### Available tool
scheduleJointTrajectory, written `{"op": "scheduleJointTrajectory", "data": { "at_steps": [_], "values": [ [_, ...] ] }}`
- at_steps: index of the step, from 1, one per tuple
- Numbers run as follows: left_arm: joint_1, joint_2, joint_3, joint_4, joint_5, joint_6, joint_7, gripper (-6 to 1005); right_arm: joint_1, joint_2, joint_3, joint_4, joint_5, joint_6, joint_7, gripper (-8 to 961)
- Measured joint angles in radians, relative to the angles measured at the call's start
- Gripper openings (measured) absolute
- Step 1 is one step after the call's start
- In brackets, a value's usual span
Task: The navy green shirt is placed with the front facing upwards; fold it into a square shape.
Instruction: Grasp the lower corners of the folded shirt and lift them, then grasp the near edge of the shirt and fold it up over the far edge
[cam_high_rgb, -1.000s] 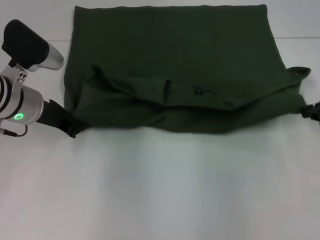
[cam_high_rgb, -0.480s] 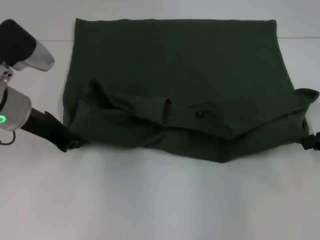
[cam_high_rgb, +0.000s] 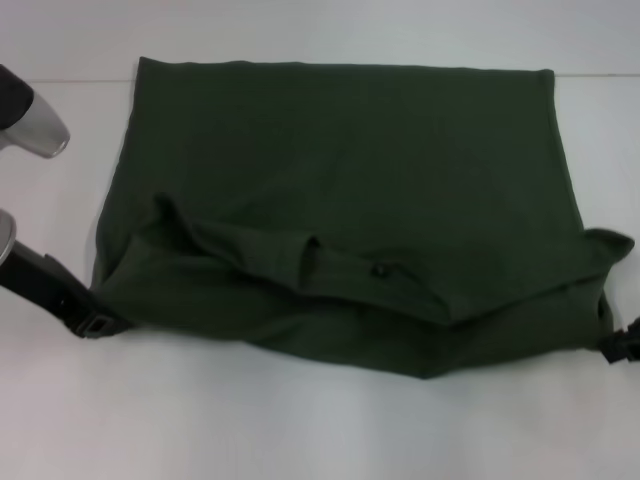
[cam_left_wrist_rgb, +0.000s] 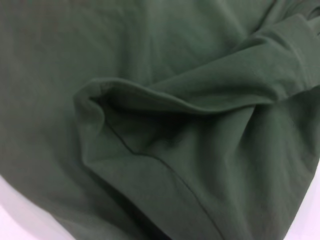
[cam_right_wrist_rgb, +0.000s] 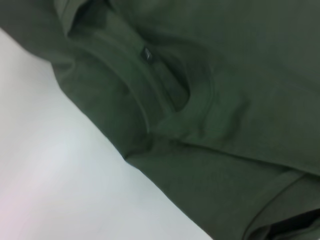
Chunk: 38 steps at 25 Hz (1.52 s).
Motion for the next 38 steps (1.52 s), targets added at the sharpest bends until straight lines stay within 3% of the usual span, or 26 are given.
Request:
{"op": "scheduleJointTrajectory", "data": {
  "at_steps": [7, 14, 21, 28, 34, 38],
  "values": [
    [0.001, 0.002, -0.002, 0.003, 0.057, 0.083, 0.008, 44, -0.042, 0.001, -0.069, -0.059, -0.002, -0.047, 0.045, 23],
    [0.011, -0.003, 0.007, 0.024, 0.070, 0.141, 0.008, 45, -0.092, 0.002, -0.073, -0.149, -0.003, -0.104, 0.069, 23],
    [0.000, -0.011, 0.009, 0.023, 0.071, 0.153, 0.003, 45, -0.094, -0.004, -0.057, -0.150, 0.005, -0.106, 0.060, 24],
    [-0.056, -0.015, -0.054, 0.031, 0.061, 0.140, -0.049, 44, -0.056, -0.025, 0.035, -0.143, 0.010, -0.110, 0.012, 29],
    [-0.119, -0.015, -0.164, 0.036, 0.057, 0.086, -0.059, 44, -0.017, -0.063, 0.136, -0.140, 0.063, -0.112, -0.014, 34],
    [-0.143, -0.013, -0.175, 0.037, 0.039, 0.043, -0.081, 44, 0.005, -0.082, 0.182, -0.138, 0.098, -0.112, -0.030, 37]
  ]
}}
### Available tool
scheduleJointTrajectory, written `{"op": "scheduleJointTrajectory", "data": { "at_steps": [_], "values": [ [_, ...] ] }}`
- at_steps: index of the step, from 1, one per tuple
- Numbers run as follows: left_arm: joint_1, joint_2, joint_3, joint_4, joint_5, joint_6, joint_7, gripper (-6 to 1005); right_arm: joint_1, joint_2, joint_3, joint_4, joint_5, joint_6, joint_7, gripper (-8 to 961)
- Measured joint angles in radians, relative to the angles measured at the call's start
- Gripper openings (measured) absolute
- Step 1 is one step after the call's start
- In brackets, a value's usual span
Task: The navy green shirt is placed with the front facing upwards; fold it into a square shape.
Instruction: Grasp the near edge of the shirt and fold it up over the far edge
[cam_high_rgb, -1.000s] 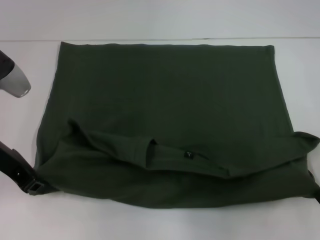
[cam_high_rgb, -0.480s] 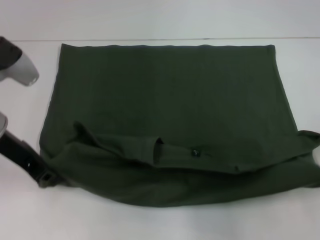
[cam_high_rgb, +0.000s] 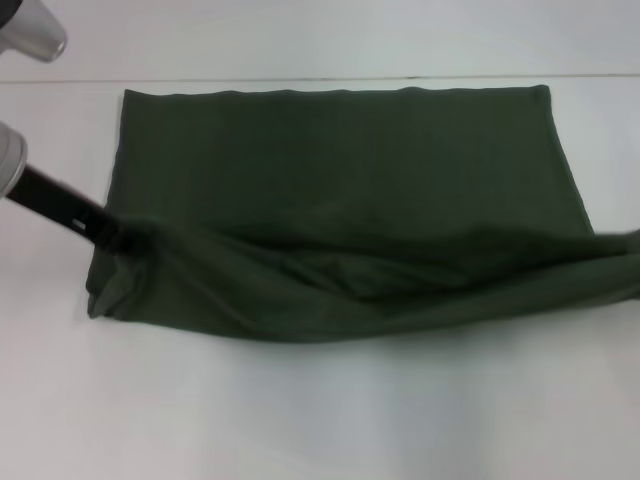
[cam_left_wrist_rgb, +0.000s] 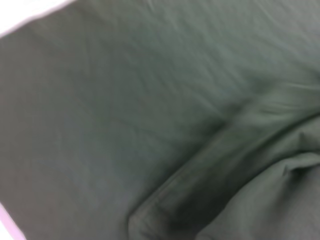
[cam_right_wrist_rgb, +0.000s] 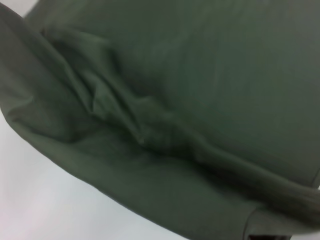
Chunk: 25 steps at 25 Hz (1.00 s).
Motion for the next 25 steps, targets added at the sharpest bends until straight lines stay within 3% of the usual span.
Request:
{"op": "scheduleJointTrajectory", "data": {
  "at_steps": [5, 14, 25],
  "values": [
    [-0.022, -0.002, -0.005, 0.001, -0.003, -0.048, -0.036, 45, 0.019, -0.020, 0.039, 0.003, 0.042, 0.002, -0.007, 41],
    [-0.036, -0.003, -0.003, 0.004, -0.038, -0.120, -0.074, 45, 0.072, -0.022, 0.116, 0.030, 0.052, 0.031, -0.087, 49],
    [-0.049, -0.014, 0.004, -0.006, -0.056, -0.280, -0.123, 45, 0.083, -0.020, 0.130, 0.114, 0.053, 0.243, -0.202, 58]
  ]
}}
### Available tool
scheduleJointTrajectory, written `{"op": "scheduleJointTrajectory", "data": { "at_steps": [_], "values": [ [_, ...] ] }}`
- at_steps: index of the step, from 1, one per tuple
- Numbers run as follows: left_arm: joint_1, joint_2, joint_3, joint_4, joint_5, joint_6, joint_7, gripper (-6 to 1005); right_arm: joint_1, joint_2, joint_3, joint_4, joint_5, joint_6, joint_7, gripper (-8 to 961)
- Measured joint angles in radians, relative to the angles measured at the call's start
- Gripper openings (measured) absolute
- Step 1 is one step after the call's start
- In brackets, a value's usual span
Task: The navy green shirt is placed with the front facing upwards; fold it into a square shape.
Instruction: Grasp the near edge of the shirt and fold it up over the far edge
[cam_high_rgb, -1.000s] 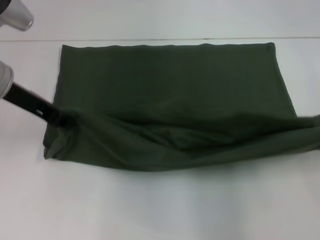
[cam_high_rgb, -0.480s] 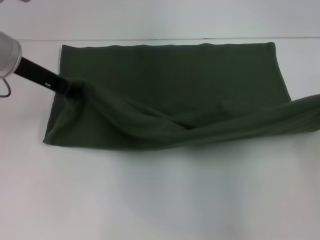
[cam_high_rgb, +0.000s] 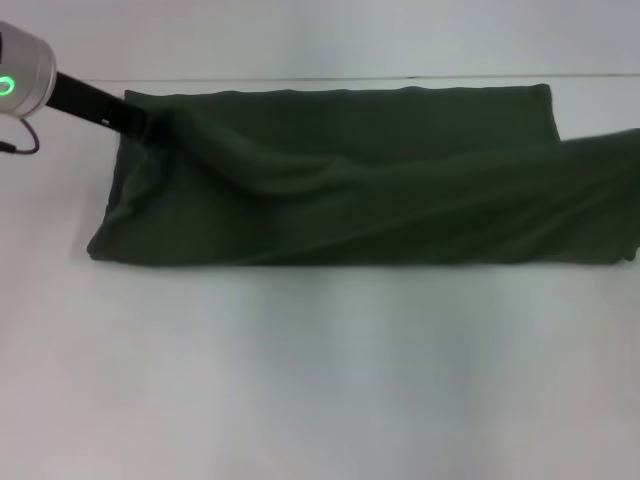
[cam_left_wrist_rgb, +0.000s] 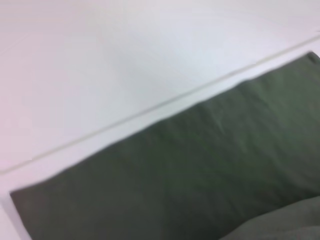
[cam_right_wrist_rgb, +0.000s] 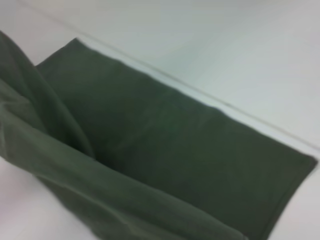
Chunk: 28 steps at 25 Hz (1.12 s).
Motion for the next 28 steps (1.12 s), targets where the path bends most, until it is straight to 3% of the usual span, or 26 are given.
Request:
{"op": "scheduleJointTrajectory", "data": {
  "at_steps": [8, 17, 28],
  "values": [
    [-0.016, -0.004, 0.061, -0.039, 0.007, -0.155, -0.053, 46, 0.019, -0.005, 0.006, 0.133, 0.027, 0.199, -0.090, 64],
    [-0.032, -0.004, 0.079, -0.104, 0.005, -0.322, -0.081, 46, 0.093, -0.023, 0.009, 0.337, 0.029, 0.442, -0.202, 71],
    [-0.046, -0.010, 0.128, -0.222, 0.001, -0.526, -0.082, 45, 0.164, -0.039, -0.001, 0.510, 0.024, 0.583, -0.287, 80]
  ]
}}
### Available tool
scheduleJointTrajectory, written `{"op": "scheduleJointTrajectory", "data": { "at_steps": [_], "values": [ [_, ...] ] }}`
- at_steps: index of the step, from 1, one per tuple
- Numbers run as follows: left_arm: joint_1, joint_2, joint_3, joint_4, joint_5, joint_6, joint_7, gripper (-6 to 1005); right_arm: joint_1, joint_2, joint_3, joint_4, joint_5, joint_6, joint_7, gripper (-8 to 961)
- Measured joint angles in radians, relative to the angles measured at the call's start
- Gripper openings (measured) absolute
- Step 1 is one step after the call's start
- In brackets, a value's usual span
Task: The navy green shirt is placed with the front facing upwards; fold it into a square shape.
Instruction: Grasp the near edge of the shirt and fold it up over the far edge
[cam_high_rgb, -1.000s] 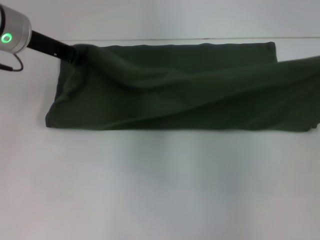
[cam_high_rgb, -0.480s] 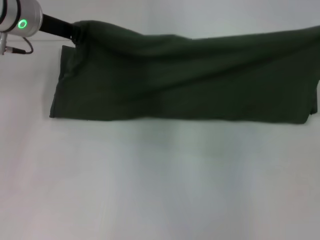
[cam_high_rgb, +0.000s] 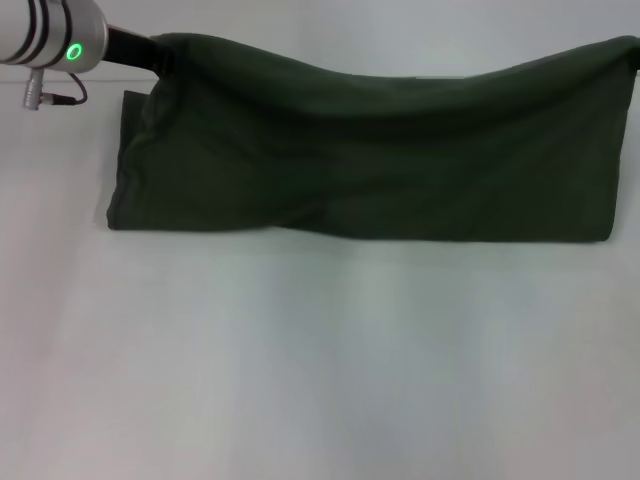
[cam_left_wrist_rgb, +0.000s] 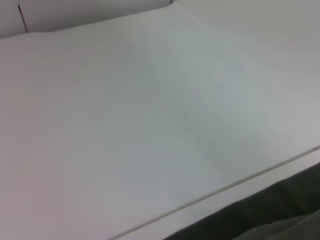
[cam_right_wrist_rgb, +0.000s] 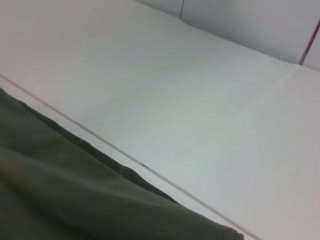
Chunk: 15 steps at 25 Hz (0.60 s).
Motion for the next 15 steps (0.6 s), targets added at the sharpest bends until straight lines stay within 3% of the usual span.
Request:
{"op": "scheduleJointTrajectory", "data": {
  "at_steps": [6, 15],
  "values": [
    [-0.002, -0.002, 0.003, -0.015, 0.006, -0.052, -0.007, 67, 0.017, -0.003, -0.012, 0.033, -0.001, 0.023, -0.006, 85],
    [-0.022, 0.002, 0.008, -0.101, 0.008, -0.170, -0.002, 118, 0.035, -0.024, -0.013, 0.128, -0.003, 0.099, -0.018, 92]
  ]
}}
